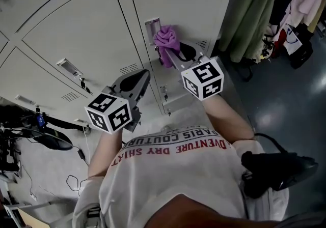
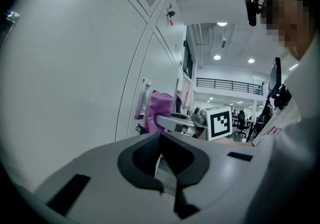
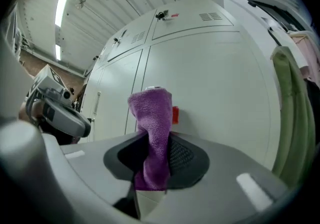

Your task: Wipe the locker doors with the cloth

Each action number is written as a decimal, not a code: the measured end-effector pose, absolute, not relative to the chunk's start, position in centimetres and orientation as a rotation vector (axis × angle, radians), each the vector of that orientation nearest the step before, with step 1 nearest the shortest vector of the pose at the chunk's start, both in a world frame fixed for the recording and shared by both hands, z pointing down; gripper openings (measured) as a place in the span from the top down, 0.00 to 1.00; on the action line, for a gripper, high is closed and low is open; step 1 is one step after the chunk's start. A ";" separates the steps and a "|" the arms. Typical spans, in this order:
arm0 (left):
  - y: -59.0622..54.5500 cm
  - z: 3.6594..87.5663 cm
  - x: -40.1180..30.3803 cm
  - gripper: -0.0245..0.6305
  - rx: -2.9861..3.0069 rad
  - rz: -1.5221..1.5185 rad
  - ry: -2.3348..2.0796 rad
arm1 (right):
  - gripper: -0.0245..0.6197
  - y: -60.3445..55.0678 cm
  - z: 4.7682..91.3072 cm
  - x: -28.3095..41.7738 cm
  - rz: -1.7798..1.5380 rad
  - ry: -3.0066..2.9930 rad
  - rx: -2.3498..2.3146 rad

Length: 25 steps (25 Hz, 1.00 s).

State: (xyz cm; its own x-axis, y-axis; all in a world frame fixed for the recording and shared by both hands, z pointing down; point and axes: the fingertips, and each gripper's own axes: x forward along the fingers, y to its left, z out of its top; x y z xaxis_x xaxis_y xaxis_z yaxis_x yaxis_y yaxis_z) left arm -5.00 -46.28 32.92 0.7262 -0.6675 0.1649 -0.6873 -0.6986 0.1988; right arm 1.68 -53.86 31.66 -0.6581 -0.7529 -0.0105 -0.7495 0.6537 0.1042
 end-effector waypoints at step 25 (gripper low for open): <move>-47.3 33.5 -3.7 0.96 2.698 0.124 -1.003 | 0.82 -59.2 35.2 13.9 -0.020 -2.627 1.675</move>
State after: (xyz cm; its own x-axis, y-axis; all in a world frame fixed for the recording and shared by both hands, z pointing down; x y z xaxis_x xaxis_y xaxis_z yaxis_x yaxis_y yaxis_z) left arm -3.71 -47.33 33.53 0.7582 -0.6298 0.1687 -0.6519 -0.7282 0.2116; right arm 13.90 -59.23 35.16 -0.4215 -0.9067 0.0148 -0.9064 0.4217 0.0246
